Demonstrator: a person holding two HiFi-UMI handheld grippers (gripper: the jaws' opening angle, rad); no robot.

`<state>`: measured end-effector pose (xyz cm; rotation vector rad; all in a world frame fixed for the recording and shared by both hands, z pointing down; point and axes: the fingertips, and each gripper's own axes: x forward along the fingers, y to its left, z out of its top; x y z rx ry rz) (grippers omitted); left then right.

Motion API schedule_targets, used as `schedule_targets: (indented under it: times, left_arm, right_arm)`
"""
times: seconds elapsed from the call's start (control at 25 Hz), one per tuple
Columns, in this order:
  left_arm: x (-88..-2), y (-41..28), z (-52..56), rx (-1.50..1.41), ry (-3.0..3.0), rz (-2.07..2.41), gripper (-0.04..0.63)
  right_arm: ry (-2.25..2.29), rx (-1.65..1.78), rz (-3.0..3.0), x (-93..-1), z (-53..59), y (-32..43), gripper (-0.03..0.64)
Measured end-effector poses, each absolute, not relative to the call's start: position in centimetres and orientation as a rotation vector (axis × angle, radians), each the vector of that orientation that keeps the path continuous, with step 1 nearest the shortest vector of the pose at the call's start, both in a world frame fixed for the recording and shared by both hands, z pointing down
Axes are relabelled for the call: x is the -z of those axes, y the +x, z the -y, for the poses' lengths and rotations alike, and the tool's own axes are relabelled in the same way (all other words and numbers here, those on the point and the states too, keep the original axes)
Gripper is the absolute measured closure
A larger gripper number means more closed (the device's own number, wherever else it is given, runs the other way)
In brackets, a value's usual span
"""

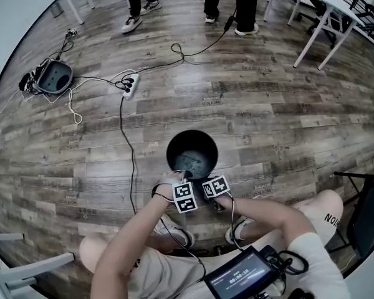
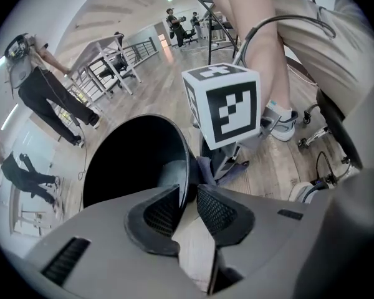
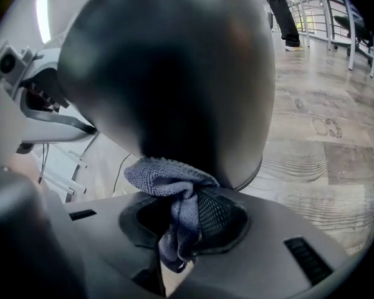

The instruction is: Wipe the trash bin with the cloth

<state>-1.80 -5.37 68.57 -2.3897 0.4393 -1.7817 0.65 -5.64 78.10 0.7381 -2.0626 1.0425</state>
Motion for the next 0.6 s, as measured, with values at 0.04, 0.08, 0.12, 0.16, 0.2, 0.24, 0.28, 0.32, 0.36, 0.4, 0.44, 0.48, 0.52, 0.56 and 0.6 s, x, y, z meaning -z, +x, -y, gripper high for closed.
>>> schedule_targets:
  times: [0.04, 0.08, 0.12, 0.16, 0.2, 0.24, 0.28, 0.32, 0.36, 0.4, 0.44, 0.48, 0.52, 0.56, 0.6]
  left_arm:
    - [-68.5, -1.8, 5.4, 1.78, -2.389, -0.439, 0.495]
    - [-68.5, -1.8, 5.3, 1.779, -2.388, -0.439, 0.495]
    - [-68.5, -1.8, 5.3, 1.778, -2.387, -0.439, 0.495]
    - [-68.5, -1.8, 5.3, 1.777, -2.387, -0.439, 0.495]
    - [-68.5, -1.9, 5.3, 1.775, -2.387, -0.439, 0.495]
    - [-68.5, -1.9, 5.2, 1.773, -2.387, -0.439, 0.495]
    - [-68.5, -2.0, 5.2, 1.77, -2.388, -0.439, 0.495]
    - [-68.5, -2.0, 5.2, 1.769, -2.388, -0.439, 0.495]
    - [-68.5, -2.0, 5.2, 1.769, -2.387, -0.439, 0.495]
    - [-68.5, -2.0, 5.2, 1.768, -2.386, -0.438, 0.495]
    - [-68.5, -1.9, 5.3, 1.768, -2.385, -0.438, 0.495]
    - [-68.5, -1.9, 5.3, 1.768, -2.385, -0.438, 0.495]
    - [-68.5, -1.9, 5.3, 1.769, -2.384, -0.438, 0.495]
    - [-68.5, -1.9, 5.3, 1.769, -2.384, -0.438, 0.495]
    - [-68.5, -1.9, 5.3, 1.77, -2.385, -0.438, 0.495]
  right_arm:
    - [0.745, -1.047, 2.057, -78.6, 5.6, 0.6, 0.537]
    - [0.751, -1.05, 2.052, -79.1, 5.5, 0.6, 0.537]
    - [0.757, -1.05, 2.048, -79.7, 5.5, 0.5, 0.537]
    - [0.762, -1.05, 2.044, -80.2, 5.5, 0.4, 0.537]
    - [0.767, -1.052, 2.039, -80.7, 5.4, 0.3, 0.537]
    - [0.772, -1.053, 2.033, -81.2, 5.4, 0.1, 0.537]
    - [0.776, -1.055, 2.028, -81.7, 5.4, 0.0, 0.537]
    - [0.78, -1.057, 2.022, -82.3, 5.3, 0.0, 0.537]
    - [0.785, -1.06, 2.016, -82.8, 5.3, -0.1, 0.537]
    - [0.789, -1.063, 2.01, -83.3, 5.3, -0.1, 0.537]
    - [0.794, -1.066, 2.003, -83.8, 5.3, 0.0, 0.537]
    - [0.798, -1.07, 1.997, -84.3, 5.3, 0.0, 0.537]
    - [0.801, -1.075, 1.991, -84.7, 5.3, 0.0, 0.537]
    - [0.805, -1.084, 1.983, -85.1, 5.3, 0.1, 0.537]
    - [0.81, -1.096, 1.972, -85.6, 5.3, 0.1, 0.537]
